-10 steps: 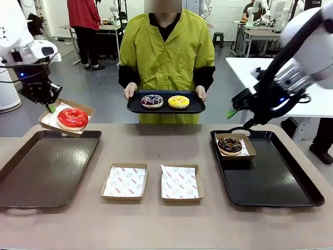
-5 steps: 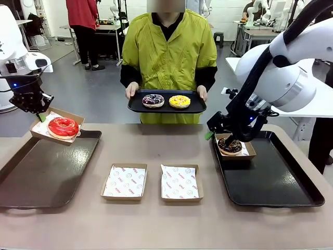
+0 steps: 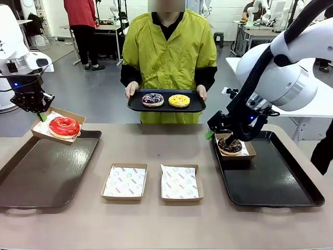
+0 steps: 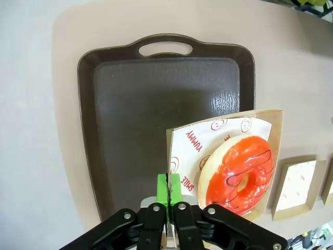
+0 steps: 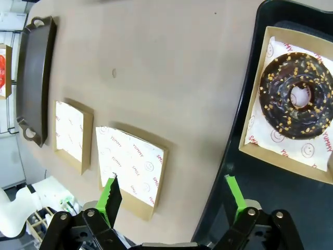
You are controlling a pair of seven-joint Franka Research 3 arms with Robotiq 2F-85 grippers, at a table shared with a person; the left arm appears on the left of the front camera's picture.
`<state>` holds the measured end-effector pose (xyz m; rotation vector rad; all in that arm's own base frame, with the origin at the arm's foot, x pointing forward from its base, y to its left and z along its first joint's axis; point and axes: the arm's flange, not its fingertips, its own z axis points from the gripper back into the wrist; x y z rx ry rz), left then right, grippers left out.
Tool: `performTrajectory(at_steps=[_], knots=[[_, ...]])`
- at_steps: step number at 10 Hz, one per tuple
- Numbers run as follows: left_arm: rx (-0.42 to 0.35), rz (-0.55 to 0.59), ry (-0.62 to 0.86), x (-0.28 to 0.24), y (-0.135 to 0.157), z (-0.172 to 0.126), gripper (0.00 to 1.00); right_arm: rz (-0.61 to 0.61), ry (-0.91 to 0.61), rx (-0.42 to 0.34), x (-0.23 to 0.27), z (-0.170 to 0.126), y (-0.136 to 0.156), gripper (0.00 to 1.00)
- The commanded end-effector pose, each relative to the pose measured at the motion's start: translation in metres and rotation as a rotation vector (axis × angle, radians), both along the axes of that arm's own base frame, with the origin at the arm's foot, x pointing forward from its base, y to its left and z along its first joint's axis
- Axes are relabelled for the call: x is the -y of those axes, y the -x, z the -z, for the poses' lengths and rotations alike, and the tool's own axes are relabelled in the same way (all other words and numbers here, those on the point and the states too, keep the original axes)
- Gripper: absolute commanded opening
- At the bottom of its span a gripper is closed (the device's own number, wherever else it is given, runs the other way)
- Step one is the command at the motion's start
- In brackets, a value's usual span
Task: Individually package the donuts and arrange them on the tray.
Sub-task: Place the picked Paper togo box on the Handle tray while simultaneously picking up another Paper togo box from the table with the other hand.
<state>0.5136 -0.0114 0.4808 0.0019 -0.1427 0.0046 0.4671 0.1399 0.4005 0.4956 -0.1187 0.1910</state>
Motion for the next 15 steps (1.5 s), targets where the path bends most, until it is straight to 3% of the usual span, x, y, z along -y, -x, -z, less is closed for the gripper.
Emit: performTrajectory(at_steps=[1,2,5,8,12,13,14,15], knots=[[0.006,0.001,0.014,0.000,0.002,-0.003,0.01,0.001,0.003,0.006,-0.001,0.000,0.000,1.00],[0.000,0.000,0.000,0.000,0.000,0.000,0.01,0.000,0.000,0.000,0.000,0.000,0.000,1.00],[-0.034,-0.012,-0.010,-0.024,-0.005,0.017,0.01,0.068,0.191,-0.051,-0.044,0.003,0.038,1.00],[-0.055,-0.024,0.002,-0.044,-0.011,0.039,0.01,0.104,0.311,-0.098,-0.082,0.031,0.071,1.00],[-0.075,-0.042,0.020,-0.048,-0.027,0.058,0.01,0.175,0.422,-0.106,-0.112,0.062,0.092,1.00],[-0.097,-0.046,0.005,-0.045,-0.017,0.058,0.01,0.221,0.420,-0.109,-0.114,0.065,0.090,1.00],[-0.097,-0.046,0.005,-0.045,-0.017,0.058,0.01,0.122,0.387,-0.128,-0.105,0.056,0.094,1.00],[-0.097,-0.046,0.005,-0.045,-0.017,0.058,0.01,0.122,0.387,-0.128,-0.105,0.056,0.094,1.00]])
